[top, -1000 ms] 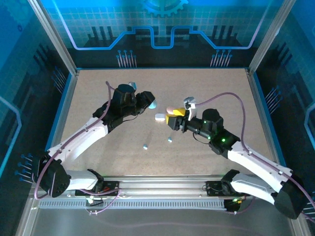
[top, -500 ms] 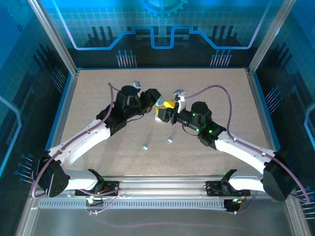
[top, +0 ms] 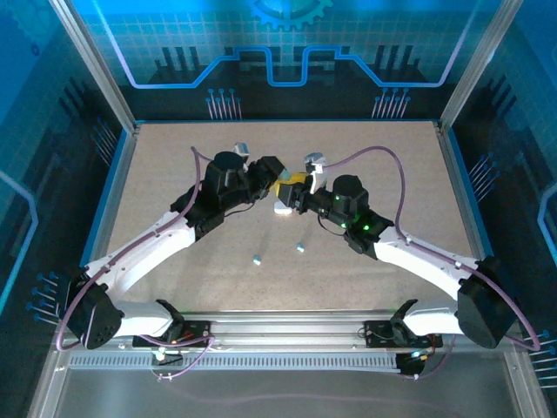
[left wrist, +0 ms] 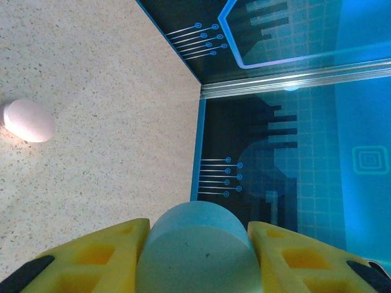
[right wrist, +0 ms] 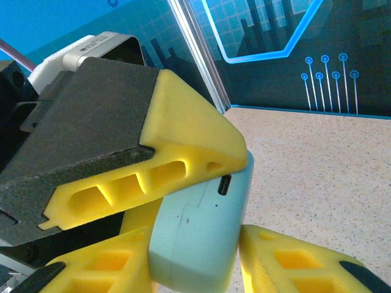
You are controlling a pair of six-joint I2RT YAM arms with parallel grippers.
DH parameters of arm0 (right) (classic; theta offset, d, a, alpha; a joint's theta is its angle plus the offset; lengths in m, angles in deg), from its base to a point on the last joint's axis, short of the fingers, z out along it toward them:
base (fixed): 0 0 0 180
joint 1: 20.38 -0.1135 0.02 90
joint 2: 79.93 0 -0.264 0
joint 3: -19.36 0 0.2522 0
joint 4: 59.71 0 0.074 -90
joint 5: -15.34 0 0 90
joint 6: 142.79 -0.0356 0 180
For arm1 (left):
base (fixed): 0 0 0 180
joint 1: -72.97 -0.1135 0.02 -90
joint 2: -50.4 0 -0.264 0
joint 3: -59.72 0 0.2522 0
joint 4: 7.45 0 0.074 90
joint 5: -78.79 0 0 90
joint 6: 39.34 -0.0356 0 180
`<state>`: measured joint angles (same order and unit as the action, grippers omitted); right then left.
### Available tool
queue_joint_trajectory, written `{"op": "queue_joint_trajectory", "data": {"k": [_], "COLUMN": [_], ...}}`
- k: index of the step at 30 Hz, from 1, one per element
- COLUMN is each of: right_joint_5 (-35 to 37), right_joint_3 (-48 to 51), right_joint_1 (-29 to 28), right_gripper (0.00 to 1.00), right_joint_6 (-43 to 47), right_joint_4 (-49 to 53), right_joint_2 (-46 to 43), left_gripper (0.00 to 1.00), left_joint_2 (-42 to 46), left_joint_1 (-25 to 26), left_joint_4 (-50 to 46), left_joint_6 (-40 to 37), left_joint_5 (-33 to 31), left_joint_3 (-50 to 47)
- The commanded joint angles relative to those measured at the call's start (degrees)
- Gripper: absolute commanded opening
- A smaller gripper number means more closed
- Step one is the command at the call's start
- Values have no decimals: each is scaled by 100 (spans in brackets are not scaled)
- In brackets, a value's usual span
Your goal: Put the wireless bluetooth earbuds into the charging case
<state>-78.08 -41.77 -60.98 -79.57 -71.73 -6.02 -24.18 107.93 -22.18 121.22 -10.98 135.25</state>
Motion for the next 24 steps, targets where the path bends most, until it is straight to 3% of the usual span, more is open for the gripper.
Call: {"op": "queue_joint_trajectory", "data": {"k": [1, 6, 9, 11, 14, 19, 22, 24], "right_joint_5": [130, 55, -239, -726, -1885, -3731, -4825, -5497], "right_joint_3": [-237, -244, -259, -261, -268, -803, -1126, -1418], "right_joint_1": [-54, -18, 113, 318, 806, 1692, 2144, 2278], "right_gripper": [37, 26, 23, 22, 22, 22, 23, 23], "right_joint_6": [-3, -60, -199, -471, -1028, -1950, -2320, -2346], "right_joint_4": [-314, -187, 43, 189, 460, 1398, 1896, 2406], "right_joint_2": [61, -6, -116, -212, -303, -274, -62, 115], "left_gripper": [37, 41, 52, 66, 81, 88, 82, 80], "left_joint_2": [155, 179, 207, 285, 484, 1016, 1224, 1318], "left_joint_1": [101, 123, 144, 176, 195, 165, -1, -43], "left_joint_4": [150, 161, 281, 423, 790, 2001, 2217, 1641], "left_joint_6": [-45, -169, -543, -1091, -2565, -5801, -7399, -8420], "left_joint_5": [100, 84, 76, 28, -66, 693, 1463, 1775], "left_joint_3": [63, 79, 69, 39, -78, -950, -1385, -1350]}}
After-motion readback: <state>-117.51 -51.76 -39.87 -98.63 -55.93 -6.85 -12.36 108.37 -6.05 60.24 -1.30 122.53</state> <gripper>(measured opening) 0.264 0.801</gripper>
